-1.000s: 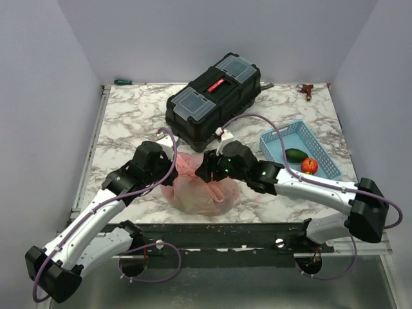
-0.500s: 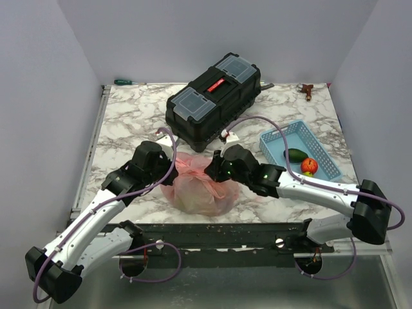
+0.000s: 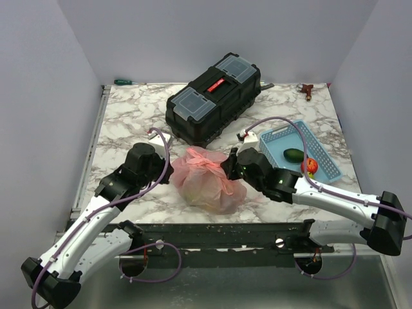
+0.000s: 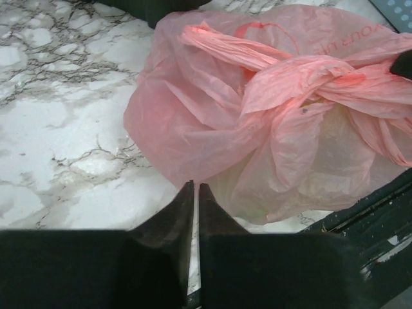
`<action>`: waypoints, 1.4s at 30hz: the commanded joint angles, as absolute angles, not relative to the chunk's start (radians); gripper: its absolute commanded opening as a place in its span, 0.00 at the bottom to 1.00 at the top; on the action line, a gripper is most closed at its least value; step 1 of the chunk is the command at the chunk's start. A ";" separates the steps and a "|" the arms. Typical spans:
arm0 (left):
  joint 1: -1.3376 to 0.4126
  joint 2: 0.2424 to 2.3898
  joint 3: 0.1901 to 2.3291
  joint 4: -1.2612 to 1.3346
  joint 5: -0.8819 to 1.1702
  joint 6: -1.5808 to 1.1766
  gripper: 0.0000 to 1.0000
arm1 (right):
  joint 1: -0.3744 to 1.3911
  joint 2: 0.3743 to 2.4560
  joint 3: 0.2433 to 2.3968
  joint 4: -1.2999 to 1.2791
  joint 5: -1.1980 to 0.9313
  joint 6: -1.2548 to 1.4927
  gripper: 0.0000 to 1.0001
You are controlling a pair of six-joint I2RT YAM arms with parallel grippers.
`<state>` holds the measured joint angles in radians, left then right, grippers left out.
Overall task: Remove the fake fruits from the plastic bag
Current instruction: Untie the plastic bag at the center of the board.
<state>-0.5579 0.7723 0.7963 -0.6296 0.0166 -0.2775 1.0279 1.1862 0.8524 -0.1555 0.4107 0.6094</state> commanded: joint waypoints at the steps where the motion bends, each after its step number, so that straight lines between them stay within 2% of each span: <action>1: -0.554 0.755 0.780 -0.563 0.193 -0.266 0.20 | 1.028 1.193 0.833 -0.137 0.386 0.603 0.02; 3: -0.555 0.789 0.837 -0.569 0.305 -0.278 0.33 | 1.028 1.209 0.853 -0.135 0.344 0.603 0.01; 5: -0.556 0.838 0.925 -0.598 0.360 -0.276 0.61 | 1.029 1.221 0.864 -0.128 0.315 0.597 0.01; 7: -0.557 0.883 1.008 -0.618 0.359 -0.247 0.75 | 1.028 1.231 0.864 -0.118 0.299 0.593 0.01; 10: -0.558 0.980 1.120 -0.665 0.318 -0.190 0.77 | 1.028 1.239 0.876 -0.119 0.285 0.588 0.01; 13: -0.568 1.071 1.169 -0.689 0.312 -0.129 0.85 | 1.029 1.240 0.892 -0.132 0.278 0.585 0.01; 16: -0.595 1.123 1.153 -0.674 0.263 -0.089 0.86 | 1.028 1.231 0.890 -0.133 0.274 0.581 0.01; 21: -0.616 1.137 1.045 -0.589 0.299 -0.084 0.87 | 1.028 1.228 0.895 -0.134 0.242 0.574 0.01; 27: -0.706 1.164 1.023 -0.608 0.165 -0.080 0.87 | 1.029 1.252 0.894 -0.092 0.182 0.568 0.01; 33: -0.721 1.182 1.037 -0.634 0.056 -0.084 0.71 | 1.028 1.255 0.897 -0.085 0.163 0.565 0.01; 38: -0.718 1.159 1.025 -0.626 0.044 -0.083 0.58 | 1.028 1.251 0.896 -0.093 0.165 0.566 0.01; 42: -0.718 1.165 1.024 -0.628 0.047 -0.080 0.53 | 1.028 1.255 0.900 -0.092 0.162 0.568 0.01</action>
<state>-0.7158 1.1790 1.0248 -0.6300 0.0807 -0.0933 1.0275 1.2514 0.8684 -0.1131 0.1875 0.5751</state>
